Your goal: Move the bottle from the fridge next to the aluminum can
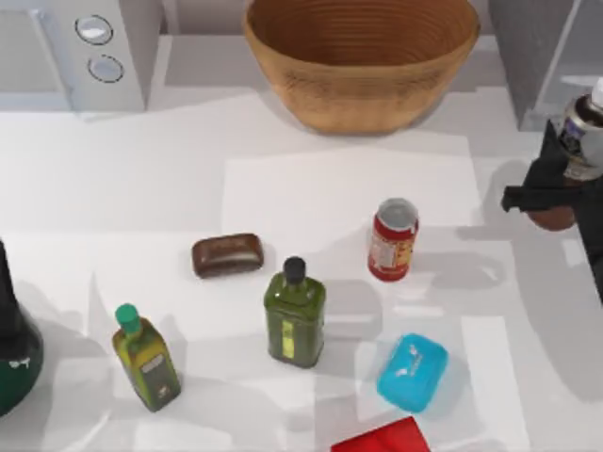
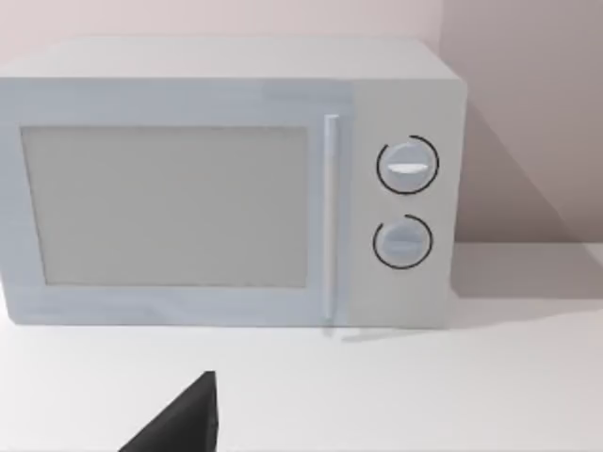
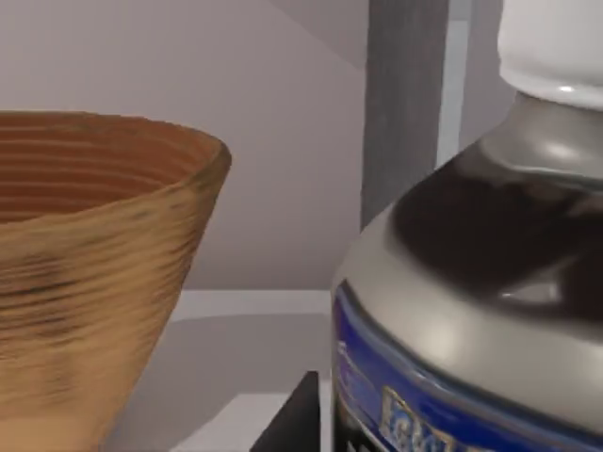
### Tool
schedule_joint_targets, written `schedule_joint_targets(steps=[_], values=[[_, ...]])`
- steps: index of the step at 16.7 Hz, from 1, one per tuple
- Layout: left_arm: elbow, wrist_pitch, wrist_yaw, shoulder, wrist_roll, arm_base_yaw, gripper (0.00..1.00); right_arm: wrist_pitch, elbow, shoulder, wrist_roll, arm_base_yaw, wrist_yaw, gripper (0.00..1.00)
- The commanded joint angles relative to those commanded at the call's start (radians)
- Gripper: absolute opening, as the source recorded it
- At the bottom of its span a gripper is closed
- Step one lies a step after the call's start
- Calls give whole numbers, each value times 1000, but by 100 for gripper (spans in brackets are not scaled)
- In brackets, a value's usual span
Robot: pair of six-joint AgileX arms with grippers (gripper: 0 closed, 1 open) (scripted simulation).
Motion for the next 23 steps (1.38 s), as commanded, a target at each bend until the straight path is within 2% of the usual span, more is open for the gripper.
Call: schedule_joint_targets(steps=[2, 4, 22, 23], values=[[0, 0, 0, 0, 0, 0, 100, 50, -59, -5, -3, 71, 70, 0], [0, 0, 0, 0, 0, 0, 100, 71, -86, -9, -4, 99, 98, 0], [0, 0, 0, 0, 0, 0, 100, 71, -87, -9, -4, 100, 99, 0], [0, 0, 0, 0, 0, 0, 100, 71, -87, -9, -4, 100, 99, 8]])
